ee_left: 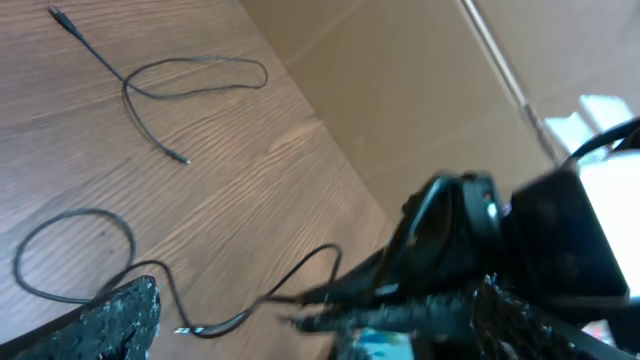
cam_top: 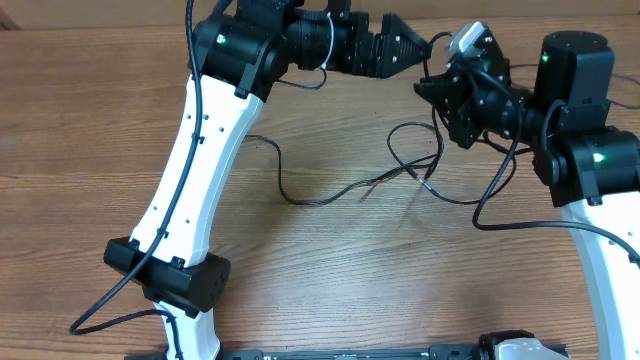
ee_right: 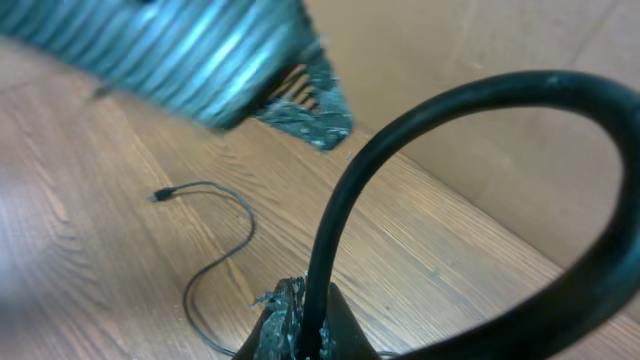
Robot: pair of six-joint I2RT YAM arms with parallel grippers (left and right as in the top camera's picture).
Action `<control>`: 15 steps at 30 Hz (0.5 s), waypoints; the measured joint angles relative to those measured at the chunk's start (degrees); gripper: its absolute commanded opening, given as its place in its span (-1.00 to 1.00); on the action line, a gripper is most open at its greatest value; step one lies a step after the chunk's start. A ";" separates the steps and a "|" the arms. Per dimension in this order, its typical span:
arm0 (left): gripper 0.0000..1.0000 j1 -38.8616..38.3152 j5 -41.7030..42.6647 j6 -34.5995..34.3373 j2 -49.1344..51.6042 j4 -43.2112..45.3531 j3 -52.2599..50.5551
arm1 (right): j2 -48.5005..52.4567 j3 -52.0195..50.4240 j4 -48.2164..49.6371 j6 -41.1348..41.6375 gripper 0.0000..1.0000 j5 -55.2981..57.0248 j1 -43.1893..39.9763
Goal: Untangle cables
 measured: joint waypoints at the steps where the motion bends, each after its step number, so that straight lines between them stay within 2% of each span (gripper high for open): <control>1: 1.00 0.00 -0.07 1.42 0.00 -0.94 0.00 | 0.00 0.00 0.46 0.35 -0.93 0.31 -0.02; 6: 1.00 0.00 -4.48 7.37 0.00 -7.41 0.00 | -0.74 0.00 4.24 4.59 -0.93 1.42 -1.07; 15: 0.99 0.00 -21.94 11.65 0.00 -18.27 0.00 | -6.84 0.00 13.40 11.34 -0.93 -0.33 -4.66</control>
